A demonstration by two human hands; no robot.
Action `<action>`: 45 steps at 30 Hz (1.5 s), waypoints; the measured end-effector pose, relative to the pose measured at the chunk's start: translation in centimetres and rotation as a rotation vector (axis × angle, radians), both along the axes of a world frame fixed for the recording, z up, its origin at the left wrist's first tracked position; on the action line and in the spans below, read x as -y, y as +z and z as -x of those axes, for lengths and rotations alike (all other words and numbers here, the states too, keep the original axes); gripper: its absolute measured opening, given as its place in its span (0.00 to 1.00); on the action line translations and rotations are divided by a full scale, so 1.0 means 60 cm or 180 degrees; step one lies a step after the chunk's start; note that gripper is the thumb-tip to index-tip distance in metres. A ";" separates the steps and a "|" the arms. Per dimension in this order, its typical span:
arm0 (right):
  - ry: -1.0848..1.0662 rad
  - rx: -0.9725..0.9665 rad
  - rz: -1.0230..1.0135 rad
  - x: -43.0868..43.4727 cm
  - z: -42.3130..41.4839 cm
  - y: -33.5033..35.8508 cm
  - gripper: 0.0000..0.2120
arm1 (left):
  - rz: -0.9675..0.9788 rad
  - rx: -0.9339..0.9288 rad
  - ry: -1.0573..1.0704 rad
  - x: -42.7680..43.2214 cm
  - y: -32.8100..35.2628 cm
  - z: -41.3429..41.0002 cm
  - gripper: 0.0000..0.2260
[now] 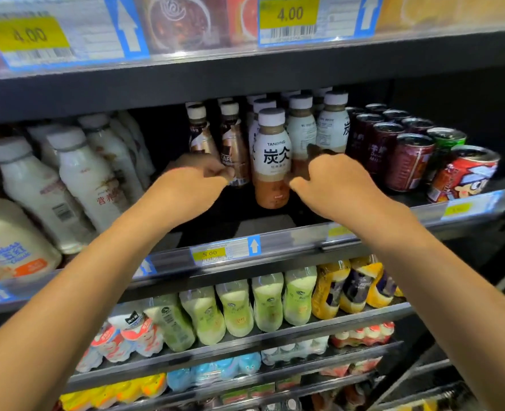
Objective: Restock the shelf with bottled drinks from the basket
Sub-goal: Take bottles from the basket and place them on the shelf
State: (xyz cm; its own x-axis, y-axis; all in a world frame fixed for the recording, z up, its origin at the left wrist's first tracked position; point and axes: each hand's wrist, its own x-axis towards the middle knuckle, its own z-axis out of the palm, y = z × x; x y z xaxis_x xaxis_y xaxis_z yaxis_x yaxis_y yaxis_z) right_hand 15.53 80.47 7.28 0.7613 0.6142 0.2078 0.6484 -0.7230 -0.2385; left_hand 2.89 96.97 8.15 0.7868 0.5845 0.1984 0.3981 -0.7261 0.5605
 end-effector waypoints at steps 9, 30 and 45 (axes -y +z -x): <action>-0.0518 0.0992 0.0980 0.223 0.109 -0.004 0.12 | -0.1398 0.0308 -0.1203 0.228 -0.020 -0.004 0.10; -0.2724 -0.1196 0.1199 0.916 -0.079 -0.371 0.16 | -0.2527 -0.1178 -0.4005 0.908 -0.400 -0.421 0.06; -0.3099 -0.2819 0.0828 1.332 -0.380 -0.715 0.19 | -0.1745 -0.3301 -0.4120 1.294 -0.772 -0.776 0.11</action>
State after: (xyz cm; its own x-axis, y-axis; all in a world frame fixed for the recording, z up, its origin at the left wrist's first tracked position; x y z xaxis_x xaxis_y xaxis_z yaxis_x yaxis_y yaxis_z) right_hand 38.32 0.52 -35.61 0.7246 -0.3047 -0.6182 -0.4526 -0.8868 -0.0933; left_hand 49.48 19.31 -38.15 0.5694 -0.4258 -0.7032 -0.5379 -0.8398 0.0729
